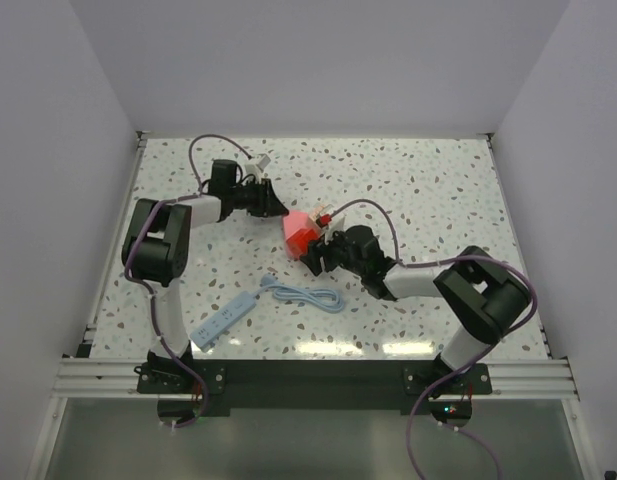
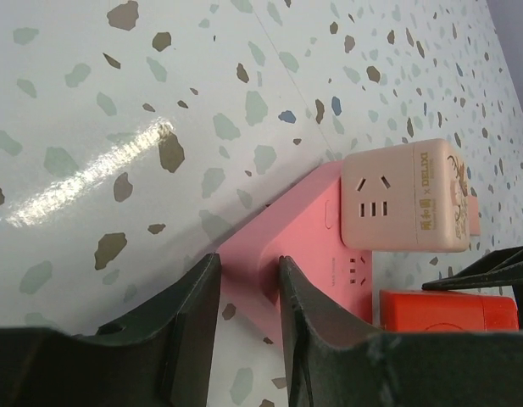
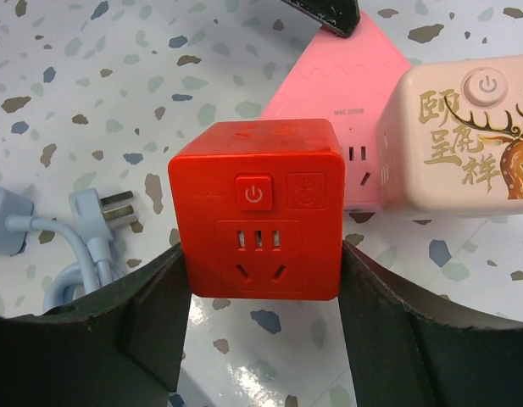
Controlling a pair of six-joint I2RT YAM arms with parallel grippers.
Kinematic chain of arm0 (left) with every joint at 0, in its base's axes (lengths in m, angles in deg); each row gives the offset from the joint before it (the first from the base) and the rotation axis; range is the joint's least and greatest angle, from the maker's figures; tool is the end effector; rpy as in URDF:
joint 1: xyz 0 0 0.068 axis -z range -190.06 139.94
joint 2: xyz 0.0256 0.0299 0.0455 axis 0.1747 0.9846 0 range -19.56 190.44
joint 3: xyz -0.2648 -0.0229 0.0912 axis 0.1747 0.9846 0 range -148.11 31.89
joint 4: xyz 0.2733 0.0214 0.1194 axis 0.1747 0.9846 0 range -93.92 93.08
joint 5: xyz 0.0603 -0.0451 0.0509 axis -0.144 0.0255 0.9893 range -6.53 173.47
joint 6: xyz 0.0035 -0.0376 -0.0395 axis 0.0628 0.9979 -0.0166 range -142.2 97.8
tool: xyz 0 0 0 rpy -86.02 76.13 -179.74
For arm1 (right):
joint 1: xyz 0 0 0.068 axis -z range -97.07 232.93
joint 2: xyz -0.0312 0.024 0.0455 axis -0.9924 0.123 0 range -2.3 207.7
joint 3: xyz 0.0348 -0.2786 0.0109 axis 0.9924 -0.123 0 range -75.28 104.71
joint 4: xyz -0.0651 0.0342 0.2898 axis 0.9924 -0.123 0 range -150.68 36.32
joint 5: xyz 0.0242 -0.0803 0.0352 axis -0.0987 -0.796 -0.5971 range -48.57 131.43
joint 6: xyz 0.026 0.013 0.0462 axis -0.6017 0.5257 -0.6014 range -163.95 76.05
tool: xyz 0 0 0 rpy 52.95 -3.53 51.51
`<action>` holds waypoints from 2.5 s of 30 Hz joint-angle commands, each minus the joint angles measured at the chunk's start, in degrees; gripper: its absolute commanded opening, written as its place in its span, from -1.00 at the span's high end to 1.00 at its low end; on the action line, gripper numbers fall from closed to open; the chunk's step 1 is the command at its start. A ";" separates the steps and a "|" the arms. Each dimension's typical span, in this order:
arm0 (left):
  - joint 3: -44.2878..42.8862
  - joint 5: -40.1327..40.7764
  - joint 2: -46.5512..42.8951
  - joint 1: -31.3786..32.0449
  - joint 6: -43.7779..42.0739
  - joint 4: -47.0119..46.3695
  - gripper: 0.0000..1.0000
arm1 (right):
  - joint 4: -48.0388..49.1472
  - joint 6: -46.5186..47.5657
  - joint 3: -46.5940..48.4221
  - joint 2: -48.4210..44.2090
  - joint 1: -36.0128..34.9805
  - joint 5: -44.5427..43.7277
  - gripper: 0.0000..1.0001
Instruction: Insert the plug
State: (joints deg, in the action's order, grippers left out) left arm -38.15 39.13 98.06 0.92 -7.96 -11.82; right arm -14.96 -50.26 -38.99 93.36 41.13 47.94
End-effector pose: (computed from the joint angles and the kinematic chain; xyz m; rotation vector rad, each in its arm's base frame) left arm 0.4464 -0.1127 0.1212 0.3609 2.2254 -1.1076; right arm 0.2557 0.2343 0.1313 -0.6797 1.8675 0.6632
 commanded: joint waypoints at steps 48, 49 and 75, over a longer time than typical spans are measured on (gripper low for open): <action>7.37 6.72 -4.42 0.62 -2.11 -3.61 1.00 | -50.67 -6.88 36.48 9.47 -0.56 -16.96 1.00; 7.46 7.07 -4.86 0.62 -1.94 -3.96 1.00 | -51.02 -6.53 36.22 8.76 -0.65 -16.44 1.00; 5.88 2.94 -6.01 6.24 11.95 -19.34 0.05 | -55.86 -4.94 21.01 -7.33 -0.91 -6.94 1.00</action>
State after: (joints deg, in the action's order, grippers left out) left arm -29.52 44.07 92.71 3.85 2.27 -26.62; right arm -69.47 -55.11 -17.29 87.93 40.46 39.63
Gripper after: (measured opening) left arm 0.438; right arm 0.647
